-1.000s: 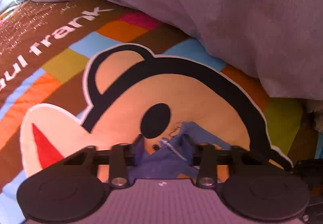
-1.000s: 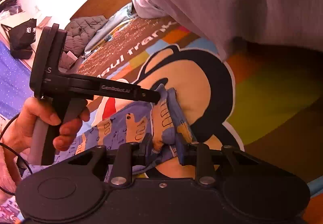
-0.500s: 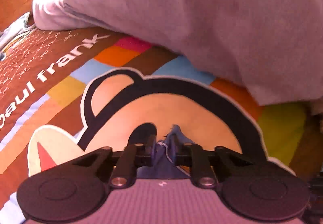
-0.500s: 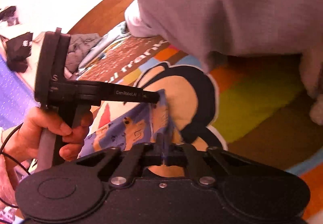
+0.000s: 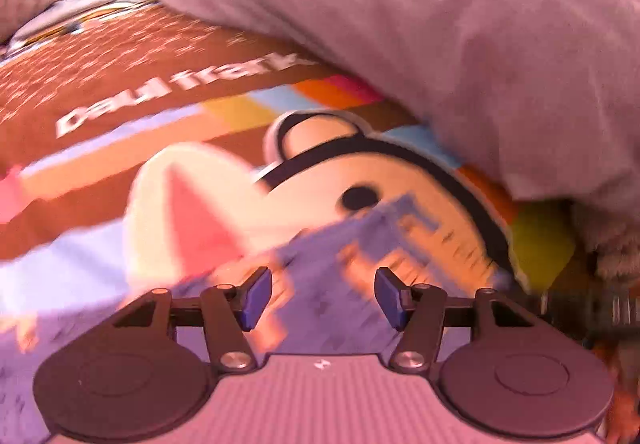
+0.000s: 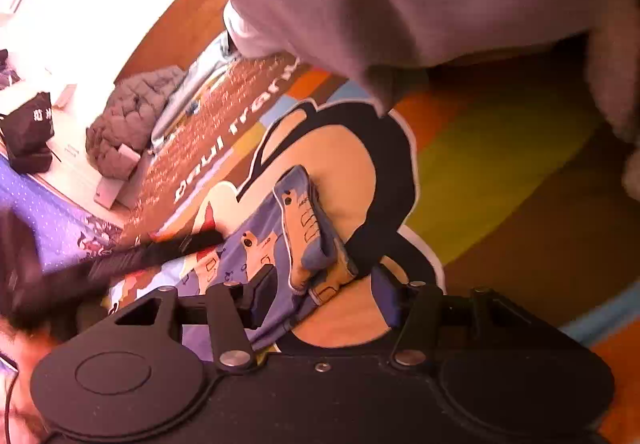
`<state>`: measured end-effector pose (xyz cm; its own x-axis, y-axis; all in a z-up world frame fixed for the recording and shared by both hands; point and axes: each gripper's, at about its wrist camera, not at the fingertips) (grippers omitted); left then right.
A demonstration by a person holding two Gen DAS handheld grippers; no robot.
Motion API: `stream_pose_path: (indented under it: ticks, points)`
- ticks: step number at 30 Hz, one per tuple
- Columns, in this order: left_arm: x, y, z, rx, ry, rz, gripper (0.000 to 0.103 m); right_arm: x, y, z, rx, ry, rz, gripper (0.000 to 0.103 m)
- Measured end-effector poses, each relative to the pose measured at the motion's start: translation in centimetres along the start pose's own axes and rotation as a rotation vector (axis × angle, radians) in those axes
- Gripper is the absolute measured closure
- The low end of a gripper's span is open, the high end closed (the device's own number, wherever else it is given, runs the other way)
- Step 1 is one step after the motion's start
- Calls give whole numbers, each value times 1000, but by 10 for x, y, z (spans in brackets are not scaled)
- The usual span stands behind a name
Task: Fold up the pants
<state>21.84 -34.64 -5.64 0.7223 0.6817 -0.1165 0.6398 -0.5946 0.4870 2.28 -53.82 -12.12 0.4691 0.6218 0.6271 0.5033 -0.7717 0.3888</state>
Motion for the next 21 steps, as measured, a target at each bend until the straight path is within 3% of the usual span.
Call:
stream_pose_path:
  ticks: [2, 5, 6, 7, 9, 16, 19, 21]
  points:
    - [15, -21, -11, 7, 37, -35, 40, 4, 6, 9, 20, -14, -10, 45]
    - [43, -58, -30, -4, 74, -165, 40, 12, 5, 12, 35, -42, -44, 43]
    - [54, -71, -37, -6, 73, -212, 40, 15, 4, 12, 35, -62, -66, 51]
    - [63, -81, -44, -9, 71, -245, 41, 18, 2, 12, 33, -89, -84, 74]
    - [80, -99, -61, -24, 79, -292, 41, 21, 0, 13, 43, -110, -106, 83]
    - [151, -131, -125, -59, 175, -353, 38, 26, -13, -2, -14, -149, -163, 86]
    - [189, -124, -137, -55, 241, -364, 38, 31, -19, -7, -47, -188, -183, 85]
    - [214, -109, -133, -40, 281, -367, 44, 34, -20, -4, -42, -204, -201, 84]
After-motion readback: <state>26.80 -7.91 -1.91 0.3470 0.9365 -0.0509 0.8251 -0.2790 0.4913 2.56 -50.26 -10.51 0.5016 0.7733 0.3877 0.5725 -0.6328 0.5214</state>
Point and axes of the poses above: each gripper's, at about its wrist camera, not at the fingertips, and z roughly the way its jaws point, x to its left, y to its top, and after that the axes turned 9 degrees about x, right-handed
